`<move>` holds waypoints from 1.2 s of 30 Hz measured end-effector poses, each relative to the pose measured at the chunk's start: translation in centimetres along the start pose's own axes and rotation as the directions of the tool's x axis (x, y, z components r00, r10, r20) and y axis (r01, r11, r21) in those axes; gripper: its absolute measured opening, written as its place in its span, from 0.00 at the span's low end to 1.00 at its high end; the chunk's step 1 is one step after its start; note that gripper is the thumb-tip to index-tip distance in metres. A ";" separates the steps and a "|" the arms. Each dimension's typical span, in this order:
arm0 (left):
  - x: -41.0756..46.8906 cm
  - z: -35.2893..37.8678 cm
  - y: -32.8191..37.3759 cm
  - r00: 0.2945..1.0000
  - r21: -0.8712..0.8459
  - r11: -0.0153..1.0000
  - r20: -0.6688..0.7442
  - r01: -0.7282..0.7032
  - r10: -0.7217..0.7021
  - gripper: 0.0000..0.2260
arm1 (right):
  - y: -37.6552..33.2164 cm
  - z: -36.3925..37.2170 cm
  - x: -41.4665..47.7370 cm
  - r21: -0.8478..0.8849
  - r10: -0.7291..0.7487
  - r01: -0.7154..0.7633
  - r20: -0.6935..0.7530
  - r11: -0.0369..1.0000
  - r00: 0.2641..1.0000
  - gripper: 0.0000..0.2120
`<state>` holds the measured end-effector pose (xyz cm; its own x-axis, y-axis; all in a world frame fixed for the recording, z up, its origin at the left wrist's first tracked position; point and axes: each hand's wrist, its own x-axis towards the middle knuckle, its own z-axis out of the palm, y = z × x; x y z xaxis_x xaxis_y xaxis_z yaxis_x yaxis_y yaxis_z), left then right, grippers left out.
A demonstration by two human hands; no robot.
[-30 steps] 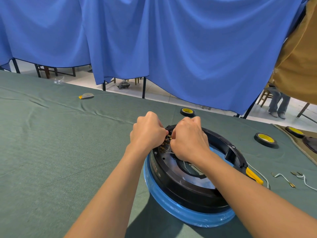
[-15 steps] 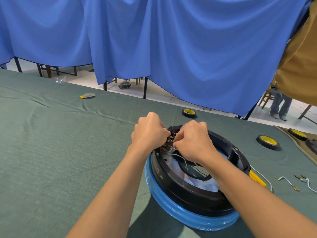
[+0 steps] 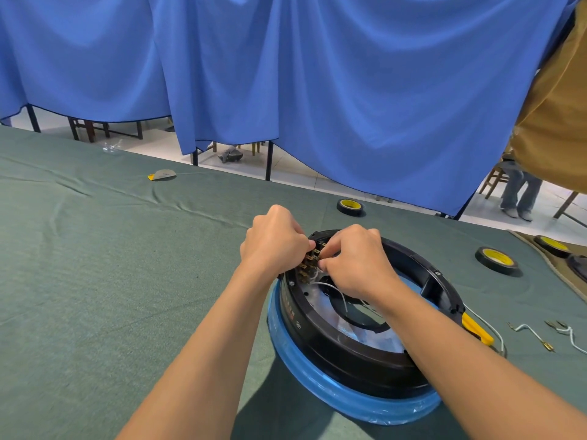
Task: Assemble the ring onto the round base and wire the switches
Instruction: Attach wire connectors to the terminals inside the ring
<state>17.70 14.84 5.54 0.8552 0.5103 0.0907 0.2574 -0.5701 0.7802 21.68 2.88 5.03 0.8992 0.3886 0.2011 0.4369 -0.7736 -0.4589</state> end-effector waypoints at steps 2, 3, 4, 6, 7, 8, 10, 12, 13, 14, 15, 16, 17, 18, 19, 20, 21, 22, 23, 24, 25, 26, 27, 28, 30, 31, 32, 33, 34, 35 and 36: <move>0.0 -0.1 -0.1 1.000 -0.045 0.999 0.005 0.016 -0.015 0.07 | 0.0 0.0 0.1 0.035 0.019 -0.019 0.010 0.999 1.000 0.07; 0.0 -0.1 -0.1 1.000 -0.062 0.998 0.007 0.022 -0.022 0.06 | -0.1 0.1 0.2 0.039 0.020 -0.021 0.011 0.999 1.000 0.07; 0.0 -0.1 -0.1 1.000 -0.071 0.997 0.011 0.029 -0.028 0.07 | -0.2 0.2 0.2 0.037 0.019 -0.019 0.006 0.999 1.000 0.07; 0.1 -0.1 0.0 0.999 -0.079 0.996 0.013 0.040 -0.039 0.07 | -0.3 0.3 0.2 0.024 0.019 -0.019 -0.013 1.000 1.000 0.07; 0.1 -0.1 0.0 0.999 -0.083 0.996 0.012 0.046 -0.046 0.06 | -0.3 0.3 0.3 0.023 0.023 -0.023 -0.019 0.999 1.000 0.07; 0.1 -0.1 0.0 0.999 -0.086 0.995 0.010 0.052 -0.051 0.06 | -0.3 0.4 0.3 0.030 0.029 -0.028 -0.021 0.999 0.999 0.07; 0.1 0.0 0.0 0.998 -0.084 0.995 0.009 0.056 -0.055 0.04 | -0.2 0.4 0.3 0.066 0.047 -0.047 -0.010 0.997 0.999 0.08; 0.1 0.0 0.0 0.999 -0.078 0.996 0.005 0.052 -0.051 0.04 | -0.1 0.4 0.4 0.112 0.073 -0.072 0.003 0.991 0.997 0.08; 0.0 0.1 0.0 0.999 -0.070 0.996 -0.001 0.049 -0.049 0.04 | -0.1 0.4 0.3 0.126 0.082 -0.083 0.008 0.989 0.997 0.08; 0.0 0.1 0.0 0.999 -0.056 0.997 -0.006 0.048 -0.048 0.05 | 0.0 0.4 0.3 0.129 0.088 -0.088 0.011 0.988 0.996 0.08; -0.1 0.1 0.0 0.999 -0.042 0.998 -0.011 0.048 -0.048 0.06 | 0.0 0.5 0.2 0.120 0.089 -0.090 0.009 0.989 0.996 0.08; -0.1 0.1 0.0 0.999 -0.035 0.998 -0.016 0.048 -0.049 0.07 | 0.1 0.5 0.1 0.100 0.088 -0.087 0.001 0.991 0.996 0.07; -0.2 0.2 0.0 0.999 -0.036 0.998 -0.022 0.048 -0.049 0.07 | 0.2 0.4 0.0 0.074 0.081 -0.080 -0.012 0.994 0.997 0.06; -0.2 0.2 0.0 0.998 -0.042 0.998 -0.028 0.048 -0.049 0.07 | 0.2 0.4 -0.1 0.050 0.072 -0.071 -0.024 0.996 0.997 0.06; -0.2 0.2 0.0 0.998 -0.044 0.998 -0.030 0.047 -0.048 0.07 | 0.2 0.4 -0.1 0.036 0.065 -0.064 -0.033 0.997 0.997 0.06; -0.2 0.2 0.0 0.998 -0.043 0.998 -0.030 0.045 -0.047 0.07 | 0.2 0.4 -0.1 0.031 0.059 -0.058 -0.038 0.998 0.998 0.05; -0.2 0.2 0.0 0.999 -0.041 0.998 -0.027 0.043 -0.044 0.07 | 0.1 0.4 -0.1 0.029 0.055 -0.053 -0.043 0.998 0.998 0.05; -0.2 0.3 0.0 0.999 -0.042 0.998 -0.024 0.040 -0.041 0.07 | 0.0 0.4 -0.1 0.027 0.050 -0.048 -0.049 0.998 0.998 0.05; -0.2 0.2 0.0 0.999 -0.046 0.998 -0.021 0.039 -0.040 0.06 | -0.1 0.4 0.0 0.022 0.044 -0.043 -0.058 0.999 0.997 0.05; -0.2 0.2 0.0 0.999 -0.052 0.998 -0.018 0.042 -0.043 0.06 | -0.2 0.5 0.1 0.017 0.038 -0.037 -0.069 0.999 0.997 0.05; -0.2 0.1 0.0 0.999 -0.056 0.997 -0.015 0.047 -0.048 0.06 | -0.3 0.6 0.1 0.017 0.032 -0.030 -0.079 0.999 0.996 0.05; -0.2 0.1 0.0 0.999 -0.058 0.997 -0.013 0.052 -0.053 0.06 | -0.3 0.6 0.2 0.023 0.025 -0.024 -0.086 0.999 0.996 0.05; -0.2 0.0 0.0 0.998 -0.057 0.997 -0.011 0.053 -0.054 0.05 | -0.3 0.6 0.2 0.033 0.022 -0.020 -0.090 0.999 0.996 0.05; -0.1 0.1 0.0 0.999 -0.054 0.997 -0.011 0.052 -0.052 0.05 | -0.3 0.6 0.2 0.041 0.022 -0.018 -0.089 0.999 0.996 0.05; -0.1 0.1 0.0 0.999 -0.034 0.999 -0.016 0.042 -0.042 0.06 | -0.2 0.5 0.1 0.048 0.019 -0.015 -0.067 0.999 0.998 0.05; -0.1 0.1 0.0 0.999 -0.018 0.999 -0.018 0.032 -0.033 0.06 | -0.1 0.4 0.0 0.050 0.014 -0.011 -0.052 0.999 0.999 0.05; -0.1 0.2 0.0 1.000 -0.006 1.000 -0.019 0.024 -0.024 0.06 | 0.0 0.2 0.0 0.058 0.009 -0.006 -0.048 0.998 0.999 0.06; -0.1 0.2 0.0 1.000 -0.002 1.000 -0.019 0.017 -0.017 0.06 | 0.2 0.0 -0.1 0.070 0.009 -0.004 -0.071 0.998 0.997 0.08; 0.0 0.2 -0.1 1.000 -0.008 1.000 -0.017 0.012 -0.012 0.07 | 0.5 -0.3 -0.1 0.083 0.021 -0.010 -0.126 0.996 0.992 0.11; 0.0 0.3 -0.1 1.000 -0.019 1.000 -0.014 0.008 -0.008 0.07 | 0.9 -0.6 -0.1 0.097 0.045 -0.026 -0.191 0.995 0.981 0.12; 0.1 0.3 -0.3 1.000 -0.029 1.000 -0.013 0.007 -0.008 0.08 | 1.3 -0.9 0.0 0.111 0.078 -0.054 -0.233 0.992 0.969 0.11</move>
<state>17.87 14.81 5.14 0.8473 0.5230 0.0929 0.2503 -0.5474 0.7986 22.23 1.43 5.21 0.9112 0.1997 0.3603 0.3829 -0.7332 -0.5619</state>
